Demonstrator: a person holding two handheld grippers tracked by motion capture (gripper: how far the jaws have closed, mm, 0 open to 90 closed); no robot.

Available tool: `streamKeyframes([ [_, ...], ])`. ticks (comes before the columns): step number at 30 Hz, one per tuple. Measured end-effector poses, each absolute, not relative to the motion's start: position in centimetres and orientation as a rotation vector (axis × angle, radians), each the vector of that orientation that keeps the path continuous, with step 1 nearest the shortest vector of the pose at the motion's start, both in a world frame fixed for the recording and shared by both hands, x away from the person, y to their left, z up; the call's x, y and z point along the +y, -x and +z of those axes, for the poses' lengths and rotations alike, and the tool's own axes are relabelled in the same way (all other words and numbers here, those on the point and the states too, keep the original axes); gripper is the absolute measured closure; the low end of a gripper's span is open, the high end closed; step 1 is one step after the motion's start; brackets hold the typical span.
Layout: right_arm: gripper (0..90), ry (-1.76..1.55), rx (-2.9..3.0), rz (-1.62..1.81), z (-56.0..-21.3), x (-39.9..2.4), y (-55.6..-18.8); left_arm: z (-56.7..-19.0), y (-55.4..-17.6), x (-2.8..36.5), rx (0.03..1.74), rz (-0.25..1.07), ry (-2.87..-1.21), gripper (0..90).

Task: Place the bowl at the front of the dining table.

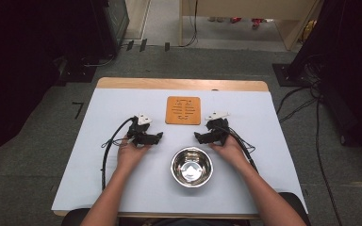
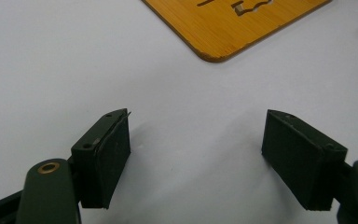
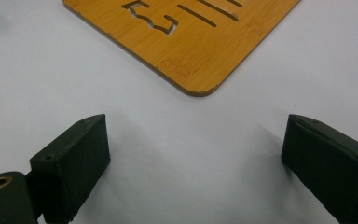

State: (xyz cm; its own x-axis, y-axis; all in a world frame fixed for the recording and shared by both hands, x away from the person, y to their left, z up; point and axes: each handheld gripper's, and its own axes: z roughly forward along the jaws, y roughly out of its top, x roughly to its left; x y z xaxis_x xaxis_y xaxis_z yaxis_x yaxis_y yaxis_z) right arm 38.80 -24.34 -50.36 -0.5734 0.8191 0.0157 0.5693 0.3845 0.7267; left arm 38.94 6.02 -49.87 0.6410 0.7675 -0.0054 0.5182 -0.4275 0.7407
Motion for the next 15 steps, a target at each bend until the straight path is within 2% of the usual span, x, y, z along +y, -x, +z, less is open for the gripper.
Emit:
streamKeyframes([
  [15, 7.5, -1.21, 2.303, 1.006, -50.34, -24.36, -38.8, -49.83, -38.98, 6.04, 0.998, 0.432, -2.128, 23.5],
])
